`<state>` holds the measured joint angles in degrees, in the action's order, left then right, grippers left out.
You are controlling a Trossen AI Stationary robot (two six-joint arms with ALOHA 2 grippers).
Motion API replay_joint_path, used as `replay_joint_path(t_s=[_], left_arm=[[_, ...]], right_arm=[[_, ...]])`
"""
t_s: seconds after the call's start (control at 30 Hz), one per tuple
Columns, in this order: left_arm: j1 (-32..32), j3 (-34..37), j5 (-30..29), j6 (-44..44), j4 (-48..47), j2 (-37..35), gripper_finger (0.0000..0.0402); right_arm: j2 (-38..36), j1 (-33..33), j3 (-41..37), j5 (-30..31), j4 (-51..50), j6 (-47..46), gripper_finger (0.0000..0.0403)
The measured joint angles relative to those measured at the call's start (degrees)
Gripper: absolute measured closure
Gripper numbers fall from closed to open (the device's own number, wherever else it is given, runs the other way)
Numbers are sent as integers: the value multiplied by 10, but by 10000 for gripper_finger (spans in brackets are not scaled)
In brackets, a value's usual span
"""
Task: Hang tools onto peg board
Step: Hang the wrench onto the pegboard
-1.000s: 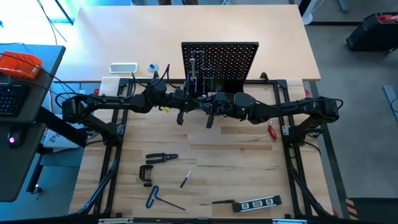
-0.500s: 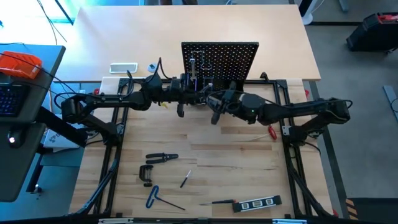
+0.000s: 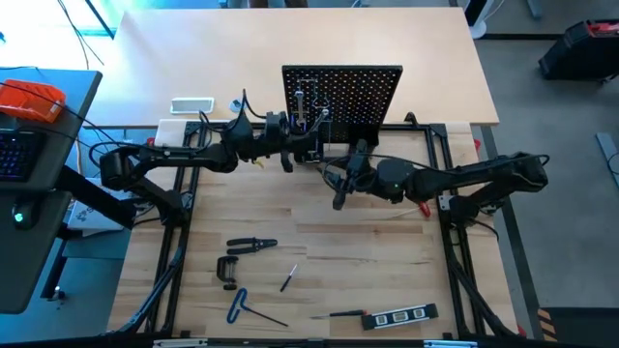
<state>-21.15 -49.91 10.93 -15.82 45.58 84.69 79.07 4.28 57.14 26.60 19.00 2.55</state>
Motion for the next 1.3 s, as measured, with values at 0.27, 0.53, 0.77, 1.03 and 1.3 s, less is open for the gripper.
replay_joint_path(t_s=[0.27,0.53,0.77,1.03,1.3], left_arm=[[-2,1,-39,-51,104,51,401],[5,5,-82,-51,131,58,402],[12,13,-99,-51,147,57,401],[14,71,-121,-57,220,57,401],[1,71,-116,-51,213,57,401]], right_arm=[[0,47,0,45,-30,0,285],[0,74,0,79,-47,5,285],[0,81,0,79,-55,3,285],[0,87,0,79,-62,0,285],[0,86,0,79,-59,-1,285]])
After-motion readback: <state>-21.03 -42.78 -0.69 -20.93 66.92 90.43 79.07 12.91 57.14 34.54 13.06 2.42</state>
